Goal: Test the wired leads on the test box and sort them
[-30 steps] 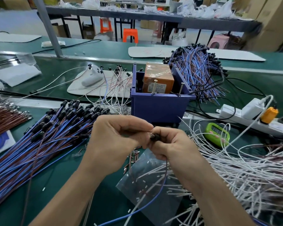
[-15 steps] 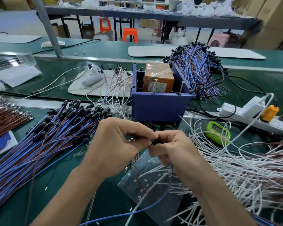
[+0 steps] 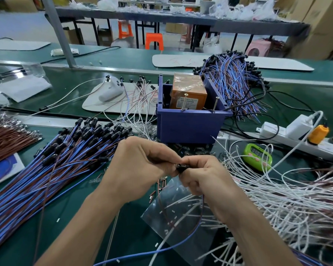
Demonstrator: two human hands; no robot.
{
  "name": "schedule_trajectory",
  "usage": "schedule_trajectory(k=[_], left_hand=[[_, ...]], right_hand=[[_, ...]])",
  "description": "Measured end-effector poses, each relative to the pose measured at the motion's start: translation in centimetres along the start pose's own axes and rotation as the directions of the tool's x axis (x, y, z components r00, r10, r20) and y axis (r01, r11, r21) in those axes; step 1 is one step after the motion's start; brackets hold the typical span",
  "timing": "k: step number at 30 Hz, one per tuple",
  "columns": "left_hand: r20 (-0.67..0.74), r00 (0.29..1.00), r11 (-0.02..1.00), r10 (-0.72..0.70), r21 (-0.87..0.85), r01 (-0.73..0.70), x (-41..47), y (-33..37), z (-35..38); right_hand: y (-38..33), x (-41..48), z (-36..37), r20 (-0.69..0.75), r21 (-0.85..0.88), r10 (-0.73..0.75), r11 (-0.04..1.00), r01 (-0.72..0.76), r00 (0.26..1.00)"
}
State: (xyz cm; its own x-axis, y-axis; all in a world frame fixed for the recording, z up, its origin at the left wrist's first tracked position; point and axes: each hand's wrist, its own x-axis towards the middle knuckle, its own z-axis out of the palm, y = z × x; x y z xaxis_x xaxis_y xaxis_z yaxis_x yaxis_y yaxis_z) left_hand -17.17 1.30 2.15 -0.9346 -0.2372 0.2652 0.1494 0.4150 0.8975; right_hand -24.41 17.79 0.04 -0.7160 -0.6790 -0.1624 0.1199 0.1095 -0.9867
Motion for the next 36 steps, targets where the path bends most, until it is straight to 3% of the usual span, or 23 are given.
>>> schedule_trajectory(k=[12, 26, 36], left_hand=[[-0.044, 0.991, 0.973, -0.126, -0.198, 0.115, 0.5, -1.1, 0.5], [-0.049, 0.993, 0.986, -0.106, -0.136, 0.099, 0.6, -1.5, 0.2], [-0.109, 0.990, 0.973, -0.093, -0.223, 0.067, 0.3, -1.1, 1.0]], right_hand=[[0.0, 0.1, -0.4, -0.041, 0.280, 0.018, 0.960, -0.006, 0.999], [-0.1, 0.0, -0.4, -0.096, 0.231, -0.054, 0.970, 0.075, 0.994], [-0.1, -0.2, -0.6, -0.085, 0.251, -0.091, 0.962, 0.110, 0.992]])
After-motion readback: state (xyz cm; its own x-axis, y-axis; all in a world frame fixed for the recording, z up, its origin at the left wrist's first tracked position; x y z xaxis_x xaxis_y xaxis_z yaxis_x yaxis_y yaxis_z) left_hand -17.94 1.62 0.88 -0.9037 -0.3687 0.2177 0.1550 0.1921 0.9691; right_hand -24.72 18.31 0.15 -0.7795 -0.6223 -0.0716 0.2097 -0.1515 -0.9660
